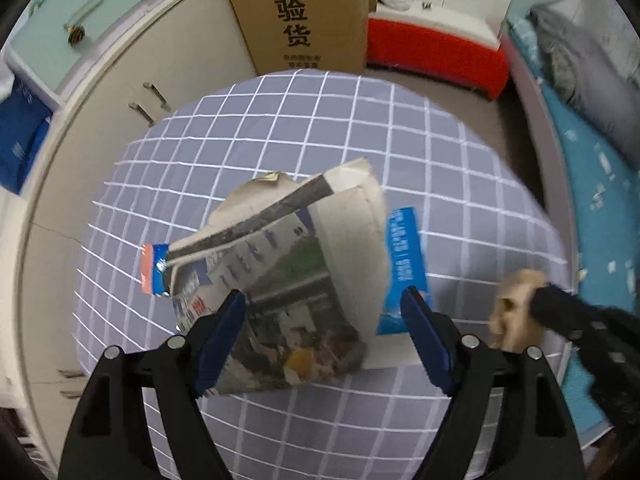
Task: Collect trash
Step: 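Grasp the newspaper bundle with the left gripper while the right gripper grasps the brown paper bag, then carry the newspaper and paper bag over the bin and open both grippers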
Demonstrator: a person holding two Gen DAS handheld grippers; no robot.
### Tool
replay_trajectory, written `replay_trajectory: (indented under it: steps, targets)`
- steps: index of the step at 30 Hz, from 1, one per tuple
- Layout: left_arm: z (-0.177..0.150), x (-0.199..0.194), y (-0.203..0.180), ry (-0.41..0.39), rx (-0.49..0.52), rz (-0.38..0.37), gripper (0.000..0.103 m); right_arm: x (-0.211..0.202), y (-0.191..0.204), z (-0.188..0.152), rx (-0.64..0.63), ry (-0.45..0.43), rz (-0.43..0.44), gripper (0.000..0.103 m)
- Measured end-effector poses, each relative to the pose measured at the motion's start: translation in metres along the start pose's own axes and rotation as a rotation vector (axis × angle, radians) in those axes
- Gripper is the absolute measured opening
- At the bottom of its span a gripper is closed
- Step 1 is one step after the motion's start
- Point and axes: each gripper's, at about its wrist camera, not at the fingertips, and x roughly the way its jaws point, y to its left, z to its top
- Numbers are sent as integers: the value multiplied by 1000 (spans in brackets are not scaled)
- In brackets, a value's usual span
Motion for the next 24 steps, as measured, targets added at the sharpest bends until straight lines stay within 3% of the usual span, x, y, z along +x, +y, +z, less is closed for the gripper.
replay_trajectory:
  steps: [3, 8, 15, 24]
  targets:
    - [-1, 0, 6, 0, -4, -15, 42, 2, -4, -2, 21, -3, 5, 9]
    - [-3, -28, 26, -55, -59, -85, 21, 5, 3, -4, 21, 3, 28, 9]
    - [-19, -61, 59, -125, -169, -81, 12, 4, 28, -1, -38, 7, 78, 9]
    - [-55, -112, 73, -224, -294, -19, 11, -15, 36, -16, -106, 11, 143, 9]
